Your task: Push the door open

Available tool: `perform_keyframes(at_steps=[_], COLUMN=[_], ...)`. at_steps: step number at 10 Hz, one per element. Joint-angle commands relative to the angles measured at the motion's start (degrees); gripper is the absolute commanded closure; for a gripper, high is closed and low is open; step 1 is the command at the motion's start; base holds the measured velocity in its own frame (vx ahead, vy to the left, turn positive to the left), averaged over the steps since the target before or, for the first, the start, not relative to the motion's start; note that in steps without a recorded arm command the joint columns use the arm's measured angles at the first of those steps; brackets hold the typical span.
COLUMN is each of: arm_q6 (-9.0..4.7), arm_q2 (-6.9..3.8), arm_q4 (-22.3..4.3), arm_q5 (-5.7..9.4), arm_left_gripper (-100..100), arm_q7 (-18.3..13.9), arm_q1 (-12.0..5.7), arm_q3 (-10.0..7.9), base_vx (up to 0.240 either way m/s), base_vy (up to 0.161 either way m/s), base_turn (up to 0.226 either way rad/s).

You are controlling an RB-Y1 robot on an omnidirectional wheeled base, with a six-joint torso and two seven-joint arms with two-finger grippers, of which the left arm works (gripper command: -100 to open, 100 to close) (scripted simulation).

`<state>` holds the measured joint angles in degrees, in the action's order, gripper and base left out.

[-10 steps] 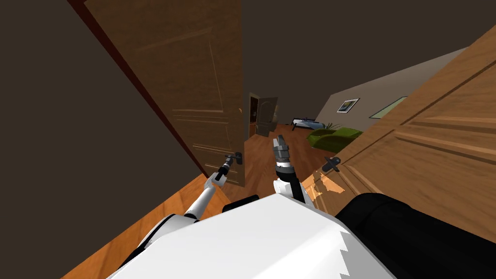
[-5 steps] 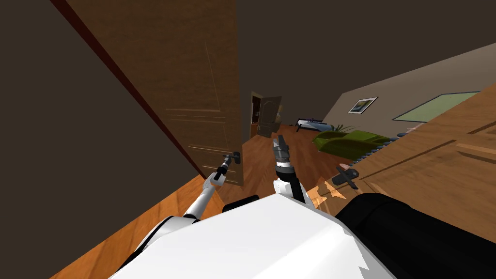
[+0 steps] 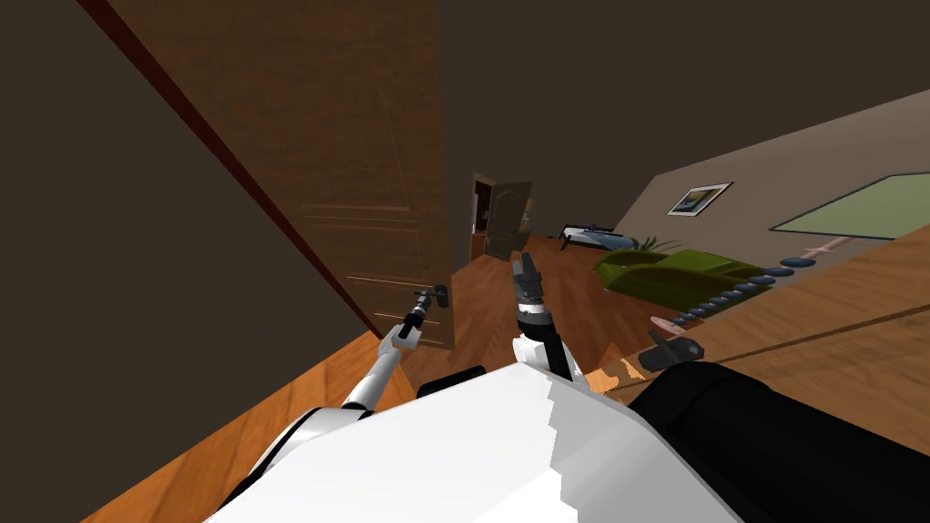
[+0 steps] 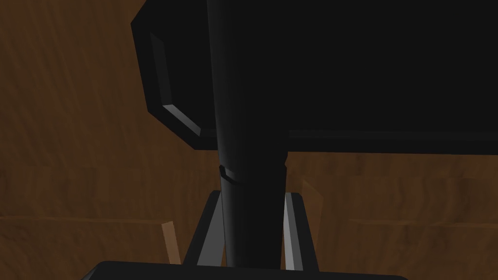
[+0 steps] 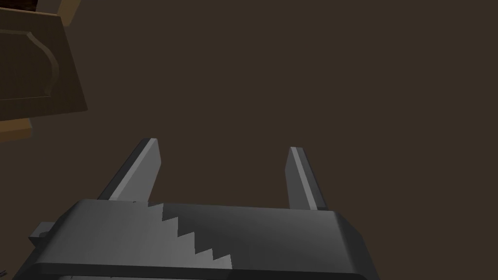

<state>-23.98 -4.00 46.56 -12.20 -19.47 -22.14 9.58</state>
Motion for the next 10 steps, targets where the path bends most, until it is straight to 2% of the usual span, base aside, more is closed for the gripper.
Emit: perform_keyframes(at_steps=[1, 5, 8, 10], arm_q6=[-0.48, -0.41, -0.34, -0.33], arm_q2=[-0.4, -1.12, -1.73, -1.83], arm_q4=[-0.6, -0.9, -1.2, -1.3], arm_q5=[0.39, 1.22, 2.09, 2.24], arm_left_gripper=[100, 100, 100, 100], arm_q7=[0.5, 1.7, 2.9, 3.1], arm_q1=[-0.82, -0.78, -0.73, -0.72], arm_q3=[-1.26, -3.78, -6.41, -6.87], base_vx=[0.197, 0.181, 0.159, 0.138], base_vy=[-0.157, -0.151, -0.174, -0.116], base_turn=[0.049, 0.065, 0.077, 0.052])
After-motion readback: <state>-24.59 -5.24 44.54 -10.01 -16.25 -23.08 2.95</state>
